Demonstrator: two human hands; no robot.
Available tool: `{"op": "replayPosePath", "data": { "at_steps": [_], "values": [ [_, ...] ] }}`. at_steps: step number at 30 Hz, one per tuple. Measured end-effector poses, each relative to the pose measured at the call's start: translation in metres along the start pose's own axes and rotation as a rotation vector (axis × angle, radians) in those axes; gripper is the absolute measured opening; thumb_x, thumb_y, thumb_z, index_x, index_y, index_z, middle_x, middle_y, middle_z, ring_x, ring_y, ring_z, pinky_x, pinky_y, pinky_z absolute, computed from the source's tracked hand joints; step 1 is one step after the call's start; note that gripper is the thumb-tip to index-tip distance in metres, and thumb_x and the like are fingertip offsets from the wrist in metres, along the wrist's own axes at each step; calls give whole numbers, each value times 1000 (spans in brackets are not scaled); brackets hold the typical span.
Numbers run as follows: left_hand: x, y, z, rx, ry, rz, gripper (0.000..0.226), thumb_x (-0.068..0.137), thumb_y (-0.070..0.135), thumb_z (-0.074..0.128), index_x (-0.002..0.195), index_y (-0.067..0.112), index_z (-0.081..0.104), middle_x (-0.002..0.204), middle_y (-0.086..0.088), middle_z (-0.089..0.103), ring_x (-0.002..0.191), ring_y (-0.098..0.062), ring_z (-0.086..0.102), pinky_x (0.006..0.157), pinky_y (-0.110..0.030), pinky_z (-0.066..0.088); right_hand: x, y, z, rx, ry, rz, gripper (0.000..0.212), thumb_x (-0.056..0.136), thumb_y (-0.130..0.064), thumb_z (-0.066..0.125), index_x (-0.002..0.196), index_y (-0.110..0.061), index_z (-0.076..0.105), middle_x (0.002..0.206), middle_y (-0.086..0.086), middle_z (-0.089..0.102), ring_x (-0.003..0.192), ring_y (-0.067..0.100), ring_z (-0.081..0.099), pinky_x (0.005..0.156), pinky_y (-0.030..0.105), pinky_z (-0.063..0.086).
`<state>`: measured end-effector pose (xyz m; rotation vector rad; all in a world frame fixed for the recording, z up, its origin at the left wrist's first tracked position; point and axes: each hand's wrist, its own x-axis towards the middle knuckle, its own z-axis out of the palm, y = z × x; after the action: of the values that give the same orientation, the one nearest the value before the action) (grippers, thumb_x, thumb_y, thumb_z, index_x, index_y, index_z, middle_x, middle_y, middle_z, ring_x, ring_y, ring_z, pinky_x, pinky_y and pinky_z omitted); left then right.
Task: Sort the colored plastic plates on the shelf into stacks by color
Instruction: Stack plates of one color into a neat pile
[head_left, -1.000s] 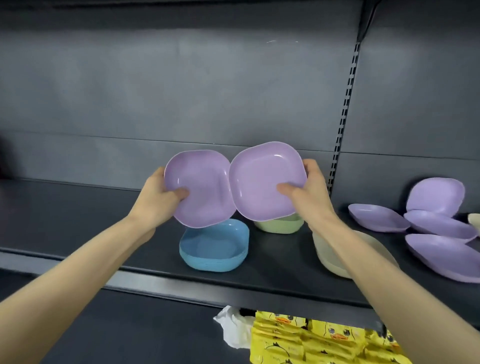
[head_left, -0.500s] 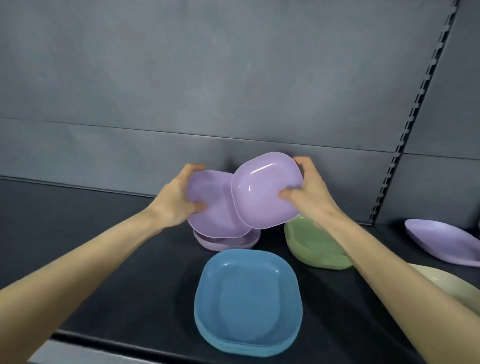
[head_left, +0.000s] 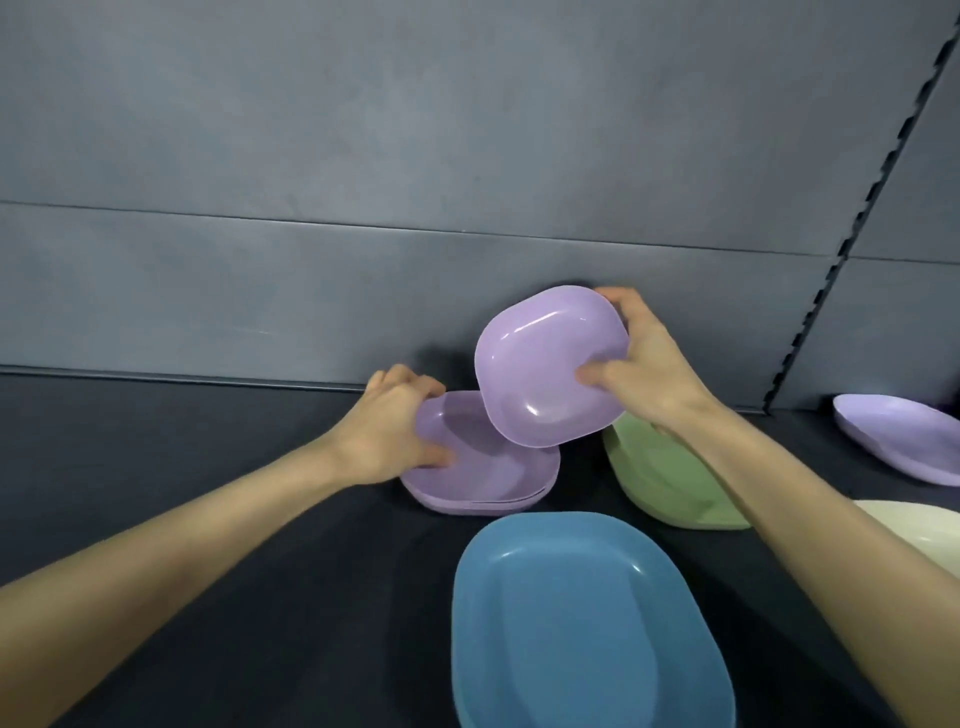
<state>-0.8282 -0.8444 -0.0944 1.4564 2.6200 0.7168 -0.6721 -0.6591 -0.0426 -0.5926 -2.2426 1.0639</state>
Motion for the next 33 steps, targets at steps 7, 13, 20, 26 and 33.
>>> {"op": "replayPosePath", "data": {
  "at_steps": [7, 13, 20, 26, 33],
  "values": [
    [10, 8, -22, -667, 38, -15, 83, 74, 31, 78, 142, 20, 31, 125, 0, 56, 110, -11, 58, 89, -21, 47, 1, -8, 16, 142, -32, 50, 59, 74, 9, 63, 116, -28, 44, 100, -13, 54, 98, 18, 55, 80, 28, 49],
    [21, 11, -19, -495, 177, 62, 65, 70, 18, 81, 121, 19, 41, 96, 12, 59, 97, -21, 60, 79, -31, 49, 6, -16, 36, 26, -138, 31, 55, 75, 1, 68, 112, -26, 38, 98, -6, 55, 92, 20, 56, 74, 31, 49],
    [21, 4, -19, -220, 48, 102, 65, 78, 18, 73, 133, 22, 37, 113, 0, 58, 95, -19, 51, 68, -19, 34, 6, -6, 43, -437, -267, 9, 58, 68, -24, 80, 106, -15, 37, 108, 7, 51, 101, 29, 51, 71, 35, 42],
    [19, -3, -15, -248, -39, 76, 64, 69, 19, 81, 126, 18, 50, 118, 2, 51, 107, -15, 50, 88, -25, 42, 9, -4, 43, -578, -399, -39, 78, 67, -33, 82, 131, -23, 38, 126, 1, 43, 118, 25, 41, 101, 43, 37],
    [13, -11, -16, -330, -229, 21, 55, 70, 15, 81, 120, 17, 56, 104, 5, 66, 96, -15, 64, 87, -36, 53, 7, -2, 44, -667, -518, -72, 65, 68, -44, 78, 124, -29, 48, 119, -4, 46, 115, 21, 37, 91, 35, 27]
  ]
}}
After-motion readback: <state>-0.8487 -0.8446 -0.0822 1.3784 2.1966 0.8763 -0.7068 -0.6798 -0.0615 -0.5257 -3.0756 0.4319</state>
